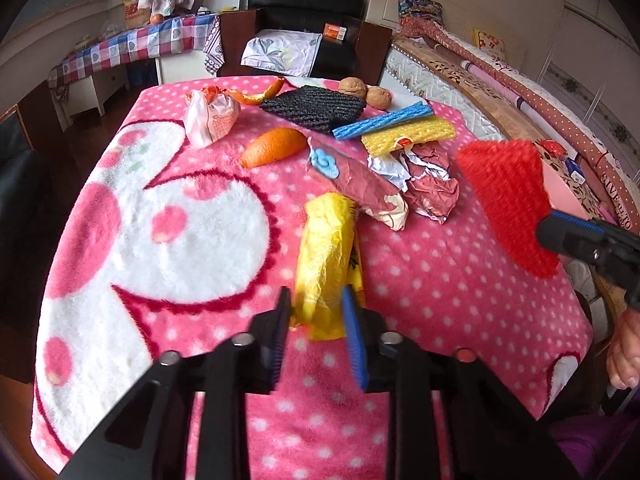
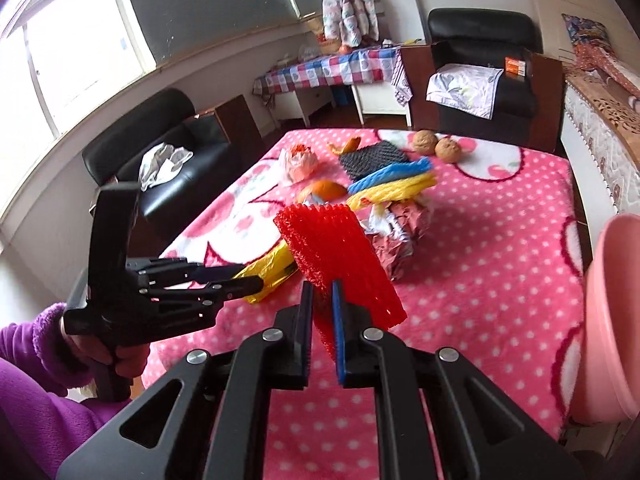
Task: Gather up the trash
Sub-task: 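Carry the red mesh to the bucket while the left gripper grasps the yellow wrapper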
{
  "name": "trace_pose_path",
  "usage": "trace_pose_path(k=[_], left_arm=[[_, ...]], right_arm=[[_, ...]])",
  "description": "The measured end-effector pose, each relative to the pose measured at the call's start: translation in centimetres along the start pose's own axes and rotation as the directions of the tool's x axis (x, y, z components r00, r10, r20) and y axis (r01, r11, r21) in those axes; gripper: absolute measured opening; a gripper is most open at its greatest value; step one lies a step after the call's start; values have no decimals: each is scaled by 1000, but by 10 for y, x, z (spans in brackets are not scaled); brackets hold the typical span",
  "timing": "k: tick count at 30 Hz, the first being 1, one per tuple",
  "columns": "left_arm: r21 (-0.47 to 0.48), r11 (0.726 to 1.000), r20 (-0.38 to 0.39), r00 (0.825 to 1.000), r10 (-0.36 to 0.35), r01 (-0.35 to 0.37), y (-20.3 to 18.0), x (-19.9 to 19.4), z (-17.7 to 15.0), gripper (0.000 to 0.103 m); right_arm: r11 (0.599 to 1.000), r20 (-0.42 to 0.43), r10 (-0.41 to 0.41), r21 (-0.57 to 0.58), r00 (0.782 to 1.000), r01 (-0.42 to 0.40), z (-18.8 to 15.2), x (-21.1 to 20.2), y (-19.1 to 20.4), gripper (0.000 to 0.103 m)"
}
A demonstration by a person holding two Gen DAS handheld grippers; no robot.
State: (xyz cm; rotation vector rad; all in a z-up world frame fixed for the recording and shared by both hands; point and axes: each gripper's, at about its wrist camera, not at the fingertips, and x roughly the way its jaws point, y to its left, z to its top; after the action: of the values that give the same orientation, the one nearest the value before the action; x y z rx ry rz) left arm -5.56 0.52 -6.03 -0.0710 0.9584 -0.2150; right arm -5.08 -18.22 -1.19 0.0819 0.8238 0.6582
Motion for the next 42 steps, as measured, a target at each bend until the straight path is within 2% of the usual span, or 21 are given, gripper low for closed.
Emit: trace_pose_path(k=[4,14,23,33,42], left_arm=[[8,1000,7,1000,-3,3,-2,-7,-1,8],[58,996,46,997,-68,65,-24,-33,8,7],[129,980,102,981,-168,154,-67,-41,36,7],[235,937,123,948,-294,260,-140,-33,75,7],[303,903,98,933,-346,304,-199,-10,97,7]], right_arm=[[1000,17,-3,21,1000,2,-2,-6,-8,9],[997,69,-23,75,997,18,-6,-22,-26,9],[982,141,-107,169,984,82,-10,-50,-59,9],[924,215,-271,331,938,192,-22,-95,-119,9],[859,213,-383,440,899,262,-42,-116,-161,9]])
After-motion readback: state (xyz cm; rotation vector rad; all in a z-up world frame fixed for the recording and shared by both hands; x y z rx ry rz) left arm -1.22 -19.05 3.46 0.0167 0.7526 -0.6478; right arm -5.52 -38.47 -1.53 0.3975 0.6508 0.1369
